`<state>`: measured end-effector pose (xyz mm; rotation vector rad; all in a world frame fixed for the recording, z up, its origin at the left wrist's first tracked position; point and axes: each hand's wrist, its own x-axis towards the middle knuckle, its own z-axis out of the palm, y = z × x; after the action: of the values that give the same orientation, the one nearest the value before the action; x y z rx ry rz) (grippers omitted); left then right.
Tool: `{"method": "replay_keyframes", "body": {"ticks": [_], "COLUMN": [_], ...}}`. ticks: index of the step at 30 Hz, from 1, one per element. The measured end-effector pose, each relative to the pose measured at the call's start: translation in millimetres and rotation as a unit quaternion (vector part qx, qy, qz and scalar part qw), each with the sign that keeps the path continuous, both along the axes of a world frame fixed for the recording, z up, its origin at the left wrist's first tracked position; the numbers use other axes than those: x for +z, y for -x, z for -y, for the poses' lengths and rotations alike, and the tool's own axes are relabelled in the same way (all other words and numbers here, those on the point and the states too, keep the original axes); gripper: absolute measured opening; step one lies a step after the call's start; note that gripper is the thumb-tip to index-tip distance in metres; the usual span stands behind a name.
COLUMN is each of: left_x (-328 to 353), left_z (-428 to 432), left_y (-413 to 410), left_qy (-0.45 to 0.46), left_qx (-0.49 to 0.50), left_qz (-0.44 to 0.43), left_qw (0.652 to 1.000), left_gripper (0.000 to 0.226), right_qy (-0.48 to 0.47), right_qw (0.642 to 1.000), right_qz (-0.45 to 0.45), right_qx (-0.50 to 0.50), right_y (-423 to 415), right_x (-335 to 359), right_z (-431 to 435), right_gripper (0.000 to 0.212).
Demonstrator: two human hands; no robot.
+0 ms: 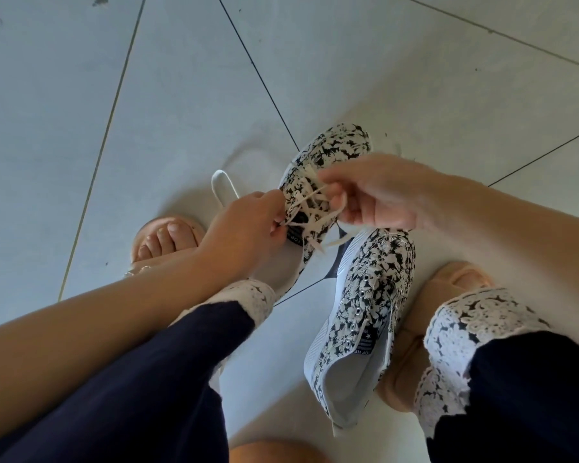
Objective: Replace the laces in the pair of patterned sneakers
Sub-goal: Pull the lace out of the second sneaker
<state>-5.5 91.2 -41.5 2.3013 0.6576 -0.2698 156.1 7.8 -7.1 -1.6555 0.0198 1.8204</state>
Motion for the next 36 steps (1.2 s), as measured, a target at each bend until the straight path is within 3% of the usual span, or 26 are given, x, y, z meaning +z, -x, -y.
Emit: {"method": "replay_keyframes", "body": {"ticks": [3,4,6,7,9,12,15,17,19,22,23,24,27,32,36], "left_x": [0,0,-2,-2,-3,-3,-3,-3,-3,-4,-5,-5,-5,-5,-5], "left_z": [1,0,-1,-2,-1,1,1,1,1,0,0,0,2,3,5], "left_y": [0,1,2,3,4,4,5,5,6,8,8,8,6,6,5], "left_qy": [0.006,0.005,0.010,0.017,0.033,0.052,0.064,0.065,0.065,0.066,0.068,0.070,0.070,0.068,0.070], "left_qx": [-0.004,-0.003,0.009,0.015,0.024,0.039,0.049,0.048,0.052,0.065,0.068,0.070,0.063,0.062,0.065], "left_qz": [0.005,0.008,0.016,0.019,0.019,0.019,0.024,0.021,0.022,0.025,0.024,0.022,0.014,0.012,0.015], "left_qw": [1.000,1.000,1.000,1.000,0.999,0.998,0.996,0.996,0.996,0.995,0.995,0.995,0.995,0.996,0.995], "left_gripper": [0.006,0.005,0.004,0.006,0.010,0.011,0.010,0.008,0.008,0.011,0.012,0.013,0.013,0.012,0.012], "right_qy": [0.016,0.012,-0.026,-0.056,-0.117,-0.179,-0.223,-0.226,-0.206,-0.114,-0.091,-0.066,-0.029,-0.205,-0.256], "right_qw": [0.999,1.000,0.989,0.955,0.841,0.720,0.603,0.561,0.599,0.747,0.778,0.774,0.721,0.668,0.632], "right_qz": [-0.009,0.003,0.125,0.240,0.414,0.485,0.559,0.579,0.572,0.584,0.588,0.609,0.626,0.534,0.559], "right_qx": [-0.027,-0.024,0.068,0.163,0.328,0.462,0.524,0.547,0.521,0.297,0.202,0.163,0.295,0.477,0.471], "right_y": [-17,-23,-33,-35,-30,0,24,23,11,-27,-43,-57,-60,5,24], "right_x": [9,12,17,16,11,0,-12,-12,-5,10,13,14,5,-11,-13], "right_z": [-1,-1,4,6,10,16,19,16,12,8,8,8,15,28,27], "right_gripper": [0.005,0.010,0.014,0.013,0.009,0.016,0.020,0.017,0.017,0.017,0.018,0.019,0.018,0.055,0.041]}}
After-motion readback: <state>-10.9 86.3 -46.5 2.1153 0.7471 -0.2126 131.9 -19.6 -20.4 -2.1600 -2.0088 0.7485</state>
